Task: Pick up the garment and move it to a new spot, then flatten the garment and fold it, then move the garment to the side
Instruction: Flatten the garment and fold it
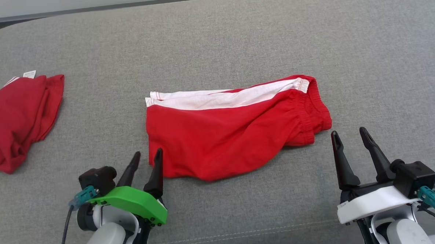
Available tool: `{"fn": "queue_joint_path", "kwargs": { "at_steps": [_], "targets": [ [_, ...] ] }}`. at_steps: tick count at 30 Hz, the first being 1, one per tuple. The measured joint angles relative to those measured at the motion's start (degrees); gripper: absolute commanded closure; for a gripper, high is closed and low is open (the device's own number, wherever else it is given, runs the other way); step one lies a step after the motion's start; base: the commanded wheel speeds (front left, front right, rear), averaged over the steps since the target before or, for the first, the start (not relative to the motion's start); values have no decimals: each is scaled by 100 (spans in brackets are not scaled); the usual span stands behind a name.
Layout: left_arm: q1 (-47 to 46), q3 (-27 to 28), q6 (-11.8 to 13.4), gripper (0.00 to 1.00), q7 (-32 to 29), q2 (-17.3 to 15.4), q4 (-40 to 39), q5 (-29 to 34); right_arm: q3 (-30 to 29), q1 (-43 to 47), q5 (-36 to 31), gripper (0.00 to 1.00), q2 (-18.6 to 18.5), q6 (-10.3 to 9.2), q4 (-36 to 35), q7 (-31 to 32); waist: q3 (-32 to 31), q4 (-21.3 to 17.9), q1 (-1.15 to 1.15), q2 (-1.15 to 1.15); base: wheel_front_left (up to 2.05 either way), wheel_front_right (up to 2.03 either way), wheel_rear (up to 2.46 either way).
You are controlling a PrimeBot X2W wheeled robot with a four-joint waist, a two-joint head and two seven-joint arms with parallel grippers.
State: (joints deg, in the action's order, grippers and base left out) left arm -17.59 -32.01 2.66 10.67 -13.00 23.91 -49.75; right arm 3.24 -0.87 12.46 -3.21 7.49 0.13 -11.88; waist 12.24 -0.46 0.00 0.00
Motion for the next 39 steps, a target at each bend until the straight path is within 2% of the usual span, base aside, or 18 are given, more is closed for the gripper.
{"fn": "queue_joint_path", "kwargs": {
  "at_steps": [4, 10, 18, 24, 39],
  "targets": [
    [82, 99, 328, 0, 130, -274, -326, 252, -80, 0, 14, 0, -8, 0, 63, 21, -66, -16, 0, 0, 0, 0, 0],
    [144, 227, 661, 0, 248, -768, -848, 669, -280, -14, -174, 0, -66, 0, 224, 76, -189, -50, 0, 0, 0, 0, 0],
    [349, 371, 990, 0, 301, -1319, -1414, 1050, -269, -160, -167, 0, -138, 0, 466, 157, -334, -59, 0, 0, 0, 0, 0],
    [772, 447, 1240, 0, 335, -1416, -1745, 1058, -265, -143, -157, 0, -191, 1, 630, 180, -465, 1, 0, 0, 0, 0, 0],
    [1110, 432, 1352, 0, 343, -1438, -1986, 1057, -257, 74, -53, 0, -158, 1, 672, 372, -774, 89, 0, 0, 0, 0, 0]
  ]
}}
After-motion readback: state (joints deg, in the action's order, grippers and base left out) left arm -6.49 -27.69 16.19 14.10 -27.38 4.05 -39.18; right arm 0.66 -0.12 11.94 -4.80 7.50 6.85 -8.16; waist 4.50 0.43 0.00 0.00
